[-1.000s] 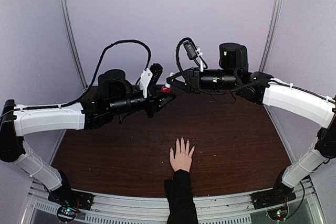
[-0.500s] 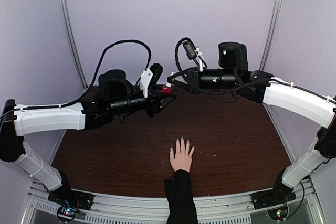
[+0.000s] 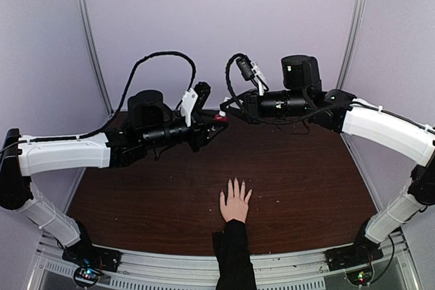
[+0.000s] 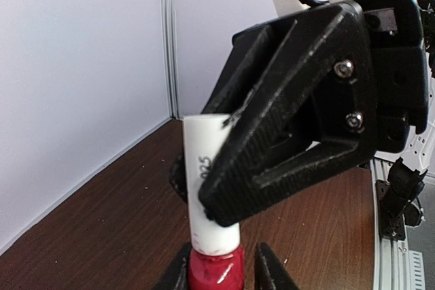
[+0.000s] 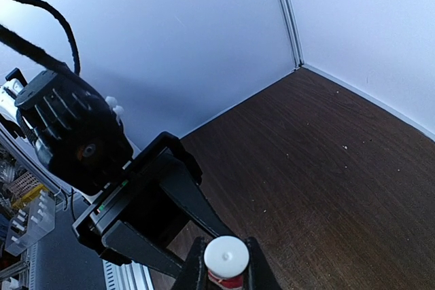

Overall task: Paint the nails
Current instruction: Unscrew the nail polish bottle cap from the nail polish bottle.

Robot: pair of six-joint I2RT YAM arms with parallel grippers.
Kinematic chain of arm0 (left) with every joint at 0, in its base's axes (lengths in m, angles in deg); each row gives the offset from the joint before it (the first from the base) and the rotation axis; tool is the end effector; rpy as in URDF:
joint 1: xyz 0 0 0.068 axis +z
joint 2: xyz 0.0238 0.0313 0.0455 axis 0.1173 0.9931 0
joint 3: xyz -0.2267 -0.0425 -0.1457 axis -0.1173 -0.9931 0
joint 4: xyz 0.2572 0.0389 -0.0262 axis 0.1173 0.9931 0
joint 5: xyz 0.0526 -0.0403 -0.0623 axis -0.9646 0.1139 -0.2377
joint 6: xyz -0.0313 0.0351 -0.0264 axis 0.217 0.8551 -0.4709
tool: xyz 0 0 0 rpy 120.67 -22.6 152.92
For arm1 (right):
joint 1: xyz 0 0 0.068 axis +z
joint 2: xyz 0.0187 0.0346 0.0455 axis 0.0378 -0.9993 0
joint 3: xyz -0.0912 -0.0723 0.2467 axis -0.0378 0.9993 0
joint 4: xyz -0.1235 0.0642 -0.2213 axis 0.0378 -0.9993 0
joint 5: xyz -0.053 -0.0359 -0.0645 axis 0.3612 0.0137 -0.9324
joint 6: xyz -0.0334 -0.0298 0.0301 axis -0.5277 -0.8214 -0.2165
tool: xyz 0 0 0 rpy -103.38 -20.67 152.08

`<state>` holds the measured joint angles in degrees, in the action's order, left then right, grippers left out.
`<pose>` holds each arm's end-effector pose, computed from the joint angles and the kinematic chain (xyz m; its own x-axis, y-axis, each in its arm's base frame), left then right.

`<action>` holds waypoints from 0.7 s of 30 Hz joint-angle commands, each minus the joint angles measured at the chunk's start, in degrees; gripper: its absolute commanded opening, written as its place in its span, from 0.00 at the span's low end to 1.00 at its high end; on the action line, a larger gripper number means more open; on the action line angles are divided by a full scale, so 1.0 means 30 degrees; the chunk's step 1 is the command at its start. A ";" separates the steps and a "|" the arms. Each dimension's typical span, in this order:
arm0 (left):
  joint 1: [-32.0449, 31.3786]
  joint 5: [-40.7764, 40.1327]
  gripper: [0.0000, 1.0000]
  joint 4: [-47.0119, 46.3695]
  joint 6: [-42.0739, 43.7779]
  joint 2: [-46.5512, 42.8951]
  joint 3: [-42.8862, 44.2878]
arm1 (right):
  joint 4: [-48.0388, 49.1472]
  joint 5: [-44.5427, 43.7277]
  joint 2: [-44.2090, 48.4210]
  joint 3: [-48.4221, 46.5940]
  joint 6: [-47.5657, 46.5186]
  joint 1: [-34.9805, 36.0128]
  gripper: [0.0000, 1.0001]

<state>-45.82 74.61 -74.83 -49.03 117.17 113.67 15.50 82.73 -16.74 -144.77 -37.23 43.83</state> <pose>0.2049 -0.2814 0.3252 -0.1722 0.0141 -0.9850 0.8993 0.4102 -0.1513 0.2314 0.2648 0.3901 -0.4140 -0.1187 -0.9025 -0.8811 0.3014 0.3645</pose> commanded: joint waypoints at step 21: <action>-0.0059 0.8068 0.00 -0.3166 -0.1005 0.0151 0.0362 | -0.0525 0.4060 0.0922 -0.1153 -0.3192 -0.0025 0.00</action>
<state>-44.77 81.84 -76.80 -51.59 117.44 114.50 13.01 87.88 -15.54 -146.39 -42.46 43.68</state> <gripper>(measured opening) 0.204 0.127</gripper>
